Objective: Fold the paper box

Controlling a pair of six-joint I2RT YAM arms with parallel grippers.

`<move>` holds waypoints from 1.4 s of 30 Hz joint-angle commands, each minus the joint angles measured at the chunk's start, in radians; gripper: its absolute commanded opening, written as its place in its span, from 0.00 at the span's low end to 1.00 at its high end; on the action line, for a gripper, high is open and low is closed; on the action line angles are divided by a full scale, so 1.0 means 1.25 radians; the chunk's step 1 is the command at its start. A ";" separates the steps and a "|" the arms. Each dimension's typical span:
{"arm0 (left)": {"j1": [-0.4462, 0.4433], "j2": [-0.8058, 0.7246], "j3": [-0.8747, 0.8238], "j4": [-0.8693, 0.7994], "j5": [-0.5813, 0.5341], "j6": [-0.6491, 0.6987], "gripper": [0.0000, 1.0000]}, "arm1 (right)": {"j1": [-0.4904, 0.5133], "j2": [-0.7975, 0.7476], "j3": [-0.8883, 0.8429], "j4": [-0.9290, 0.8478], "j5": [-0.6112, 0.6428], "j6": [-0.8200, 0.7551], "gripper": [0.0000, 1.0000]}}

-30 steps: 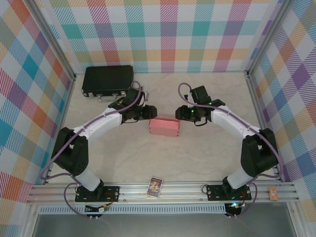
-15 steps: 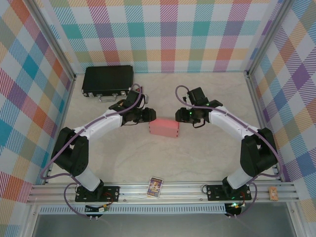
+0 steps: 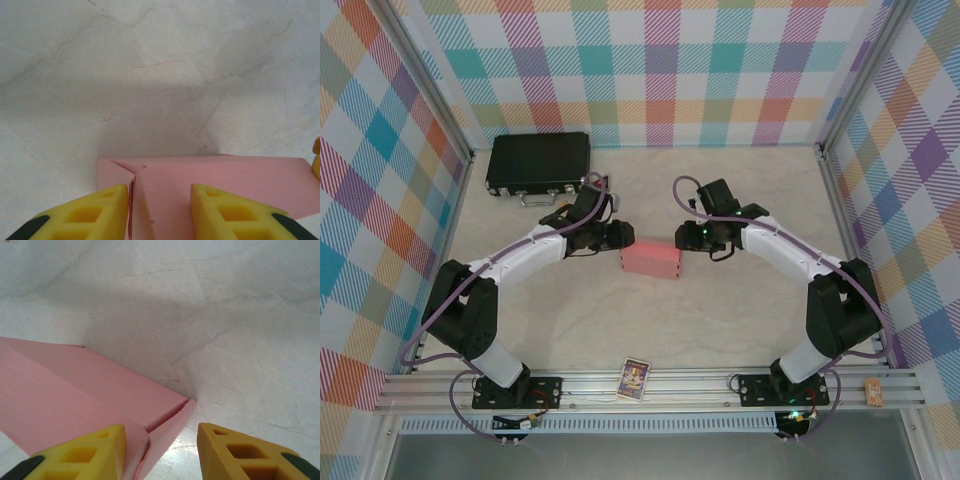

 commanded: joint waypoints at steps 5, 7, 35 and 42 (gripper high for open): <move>-0.011 -0.010 -0.043 -0.028 -0.026 -0.002 0.36 | 0.013 0.000 -0.029 -0.011 0.028 -0.022 0.42; -0.012 -0.008 -0.048 -0.029 -0.030 -0.002 0.35 | 0.014 -0.003 -0.035 -0.009 0.033 -0.024 0.42; -0.043 -0.013 -0.106 -0.040 -0.084 0.032 0.37 | 0.067 -0.021 -0.109 0.018 0.115 -0.078 0.43; -0.045 -0.020 -0.123 -0.032 -0.089 0.033 0.37 | 0.067 -0.029 -0.116 0.038 0.108 -0.072 0.43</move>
